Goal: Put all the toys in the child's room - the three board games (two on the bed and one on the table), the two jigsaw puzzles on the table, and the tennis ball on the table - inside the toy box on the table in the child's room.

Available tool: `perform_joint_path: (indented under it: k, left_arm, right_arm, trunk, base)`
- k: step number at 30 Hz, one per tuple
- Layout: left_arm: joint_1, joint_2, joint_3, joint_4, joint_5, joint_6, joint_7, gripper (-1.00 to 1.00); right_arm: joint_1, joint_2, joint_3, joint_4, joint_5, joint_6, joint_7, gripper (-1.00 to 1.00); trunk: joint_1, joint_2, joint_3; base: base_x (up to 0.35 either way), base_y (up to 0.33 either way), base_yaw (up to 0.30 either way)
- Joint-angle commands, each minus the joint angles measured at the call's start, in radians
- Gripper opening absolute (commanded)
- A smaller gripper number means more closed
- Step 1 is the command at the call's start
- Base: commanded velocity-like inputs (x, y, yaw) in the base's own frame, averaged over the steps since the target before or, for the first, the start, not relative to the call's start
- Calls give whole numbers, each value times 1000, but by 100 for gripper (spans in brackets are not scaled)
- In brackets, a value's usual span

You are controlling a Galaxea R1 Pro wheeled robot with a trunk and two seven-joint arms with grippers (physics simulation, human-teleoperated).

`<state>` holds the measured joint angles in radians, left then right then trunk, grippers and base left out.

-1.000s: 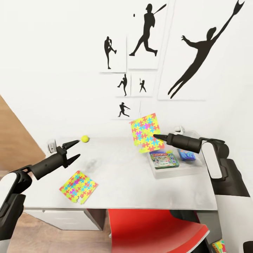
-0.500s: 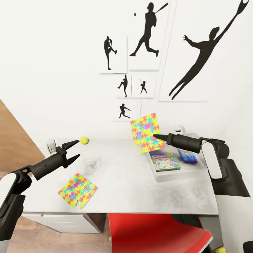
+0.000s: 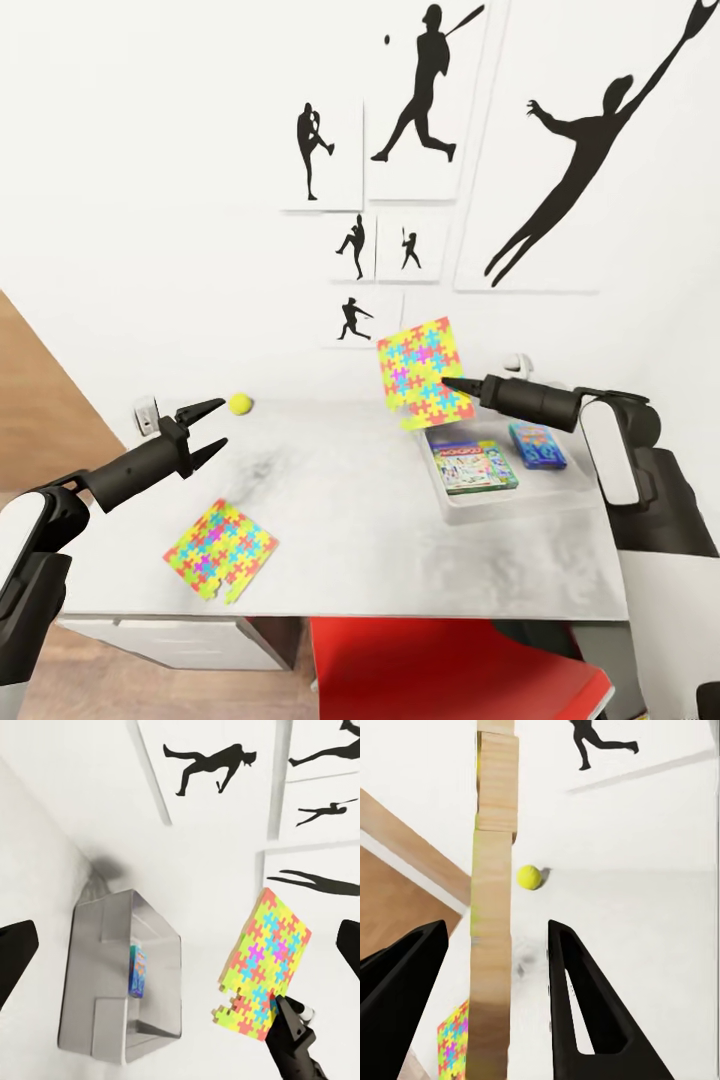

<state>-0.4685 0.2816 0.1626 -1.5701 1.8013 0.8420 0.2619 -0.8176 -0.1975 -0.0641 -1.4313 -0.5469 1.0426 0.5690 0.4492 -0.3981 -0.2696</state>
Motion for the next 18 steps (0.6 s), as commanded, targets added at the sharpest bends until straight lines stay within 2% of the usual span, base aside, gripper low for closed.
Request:
perform_joint_path:
  k: [1, 3, 4, 5, 6, 7, 10, 12, 14, 15, 16, 18]
  left_arm:
    - [-1, 0, 1, -1, 11, 3, 10, 100]
    - [-1, 0, 1, -1, 10, 3, 10, 100]
    - [-1, -1, 0, 0, 10, 2, 10, 100]
    - [-1, -1, 0, 0, 10, 2, 10, 100]
    - [-1, -1, 0, 0, 9, 2, 10, 100]
    - [-1, -1, 0, 0, 9, 2, 10, 100]
    - [-1, -1, 0, 3, 6, 2, 10, 100]
    - [-1, -1, -1, 5, 3, 2, 11, 100]
    - [-1, -1, -1, 5, 2, 2, 11, 100]
    - [-1, -1, -2, 5, 2, 2, 11, 100]
    - [-1, -2, -4, 5, 3, 2, 11, 100]
    - [-1, -3, -5, 4, 4, 2, 10, 100]
  right_arm:
    - [-2, -3, -2, 3, 5, 5, 9, -100]
    - [-2, -23, -5, 16, 5, 5, 9, -100]
    - [-2, -55, -6, 33, 5, 5, 10, -100]
    - [0, -98, -5, 49, 2, 5, 13, -100]
    - [1, -121, -5, 54, -1, 5, 14, -100]
    - [3, -166, -3, 63, -17, 5, 15, -100]
    - [7, -222, 0, 75, -64, 5, 16, -100]
    - [12, -294, 4, 88, -127, 5, 17, -100]
    - [13, -329, 6, 99, -146, 5, 17, -100]
    - [16, -365, 8, 117, -163, 5, 18, -100]
    - [18, -378, 10, 133, -169, 5, 19, -100]
    - [18, -386, 12, 151, -172, 5, 25, -100]
  trunk:
    - [1, -2, -2]
    - [1, -2, -2]
    - [1, -2, -2]
    - [1, -2, -2]
    - [1, -2, -2]
    - [1, -2, -2]
    - [1, -2, -2]
    - [1, -2, -2]
    - [1, -2, -2]
    - [1, -2, -2]
    - [1, -2, -2]
    - [1, -2, -2]
  base:
    - [94, 0, 0]
    - [54, 0, 0]
    - [31, 0, 0]
    - [20, 0, 0]
    - [16, 0, 0]
    - [10, 0, 0]
    - [7, 0, 0]
    - [3, 0, 0]
    - [2, 0, 0]
    - [0, 0, 0]
    - [0, 0, 0]
    - [0, 0, 0]
